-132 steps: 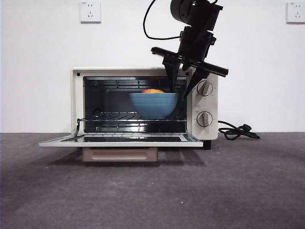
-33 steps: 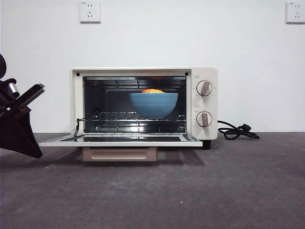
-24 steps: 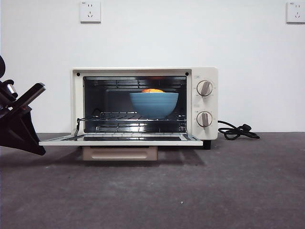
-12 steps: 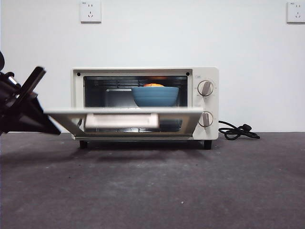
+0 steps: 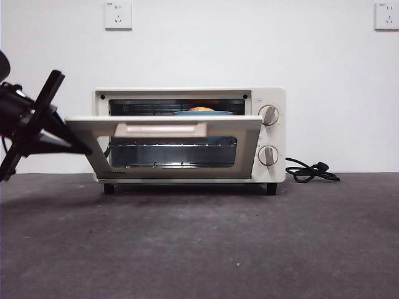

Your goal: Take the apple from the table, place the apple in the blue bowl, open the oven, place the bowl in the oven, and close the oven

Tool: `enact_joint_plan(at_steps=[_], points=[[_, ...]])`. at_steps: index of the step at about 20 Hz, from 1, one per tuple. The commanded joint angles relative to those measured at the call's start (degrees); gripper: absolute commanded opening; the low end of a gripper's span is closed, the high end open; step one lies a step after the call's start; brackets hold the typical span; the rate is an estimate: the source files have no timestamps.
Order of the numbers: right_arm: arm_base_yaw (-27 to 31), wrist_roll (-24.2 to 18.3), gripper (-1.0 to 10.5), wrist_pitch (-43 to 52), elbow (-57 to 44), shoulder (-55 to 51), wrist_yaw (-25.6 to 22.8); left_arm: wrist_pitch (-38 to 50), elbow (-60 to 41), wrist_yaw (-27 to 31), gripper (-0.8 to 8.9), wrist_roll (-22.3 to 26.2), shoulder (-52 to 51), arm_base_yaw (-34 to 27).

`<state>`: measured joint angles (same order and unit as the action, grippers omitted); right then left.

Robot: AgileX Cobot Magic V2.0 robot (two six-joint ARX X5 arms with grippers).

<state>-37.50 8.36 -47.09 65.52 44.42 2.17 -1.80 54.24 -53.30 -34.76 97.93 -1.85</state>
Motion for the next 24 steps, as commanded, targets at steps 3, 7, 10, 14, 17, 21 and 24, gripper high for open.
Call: enact_joint_plan(at_steps=[3,7,10,14,17,21,24], points=[[0.0,0.6,-0.1,0.3,-0.2,-0.1,0.2,1.9,3.9,-0.7,-0.08,-2.8,0.3,0.4],[0.0,0.7,-0.1,0.3,-0.2,-0.1,0.2,1.9,6.9,-0.2,-0.08,-3.4,0.3,0.4],[0.0,0.7,-0.1,0.1,-0.2,-0.1,0.2,1.9,8.9,1.0,-0.08,-4.0,0.3,0.4],[0.0,1.2,-0.1,-0.7,-0.2,-0.1,-0.2,1.9,10.8,1.0,-0.08,-4.3,0.3,0.4],[0.0,1.2,-0.1,-1.6,-0.2,0.0,-1.3,1.9,11.7,0.8,-0.08,-4.8,0.3,0.4],[0.0,1.8,-0.1,-2.1,-0.2,0.0,-1.8,1.9,12.2,0.7,-0.08,-5.6,0.3,0.4],[0.0,1.8,-0.1,-2.2,-0.2,0.0,-2.7,1.9,12.3,0.2,-0.08,-5.7,0.2,0.4]])
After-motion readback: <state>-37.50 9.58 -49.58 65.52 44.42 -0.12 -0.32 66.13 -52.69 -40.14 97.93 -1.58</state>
